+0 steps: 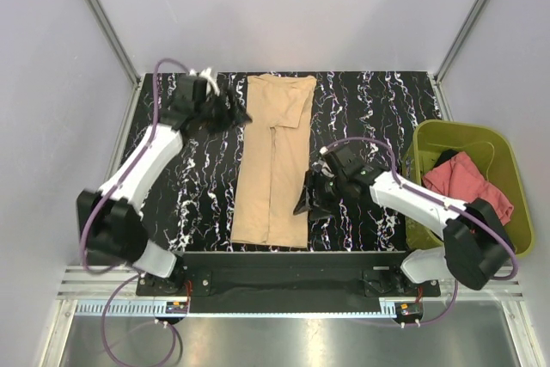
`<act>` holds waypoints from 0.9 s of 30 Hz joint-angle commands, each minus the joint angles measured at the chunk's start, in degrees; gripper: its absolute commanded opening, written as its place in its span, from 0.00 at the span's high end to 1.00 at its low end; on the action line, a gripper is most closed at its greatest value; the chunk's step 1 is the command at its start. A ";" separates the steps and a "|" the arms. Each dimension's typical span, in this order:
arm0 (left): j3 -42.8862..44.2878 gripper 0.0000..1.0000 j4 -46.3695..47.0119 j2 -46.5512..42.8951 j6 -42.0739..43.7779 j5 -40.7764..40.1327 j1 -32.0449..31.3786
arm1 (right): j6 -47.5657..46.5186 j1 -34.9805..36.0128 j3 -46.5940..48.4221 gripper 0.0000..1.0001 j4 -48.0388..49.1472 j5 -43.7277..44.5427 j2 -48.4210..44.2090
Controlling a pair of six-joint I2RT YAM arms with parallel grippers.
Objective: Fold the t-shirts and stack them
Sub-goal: Fold the tshirt
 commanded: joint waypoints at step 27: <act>-50.88 0.32 -3.29 -16.05 -6.83 3.69 -4.56 | 10.90 -0.03 -26.34 0.55 26.73 -8.16 -0.43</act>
